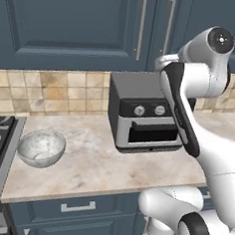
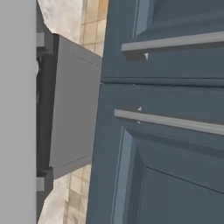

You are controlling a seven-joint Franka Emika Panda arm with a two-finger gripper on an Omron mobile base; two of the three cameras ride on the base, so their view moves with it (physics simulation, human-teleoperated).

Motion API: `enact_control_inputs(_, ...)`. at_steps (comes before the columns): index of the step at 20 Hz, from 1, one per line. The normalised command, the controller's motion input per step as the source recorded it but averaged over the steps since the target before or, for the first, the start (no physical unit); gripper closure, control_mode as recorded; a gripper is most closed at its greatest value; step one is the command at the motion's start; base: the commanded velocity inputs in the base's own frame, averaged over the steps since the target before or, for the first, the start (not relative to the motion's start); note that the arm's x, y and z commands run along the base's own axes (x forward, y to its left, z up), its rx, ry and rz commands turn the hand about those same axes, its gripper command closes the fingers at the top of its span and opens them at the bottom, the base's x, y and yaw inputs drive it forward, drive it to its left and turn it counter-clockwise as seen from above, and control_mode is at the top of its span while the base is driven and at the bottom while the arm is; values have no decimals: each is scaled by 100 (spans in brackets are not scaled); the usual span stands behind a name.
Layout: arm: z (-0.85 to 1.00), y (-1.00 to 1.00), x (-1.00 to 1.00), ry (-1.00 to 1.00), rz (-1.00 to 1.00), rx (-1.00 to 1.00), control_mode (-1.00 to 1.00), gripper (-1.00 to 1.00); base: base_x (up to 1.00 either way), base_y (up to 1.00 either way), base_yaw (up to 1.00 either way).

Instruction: Open the cabinet and move the ladle to the pot. Then close the cabinet.

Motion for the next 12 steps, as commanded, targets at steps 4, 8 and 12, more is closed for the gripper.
enact_control_inputs(4, 20, -11, 20, -12, 0, 0, -100, -100, 0, 0, 0)
enact_control_inputs(8, 12, -7, 20, -11, 0, 0, -100, -100, 0, 0, 0)
enact_control_inputs(12, 10, -5, 23, -7, 0, 0, -100, -100, 0, 0, 0)
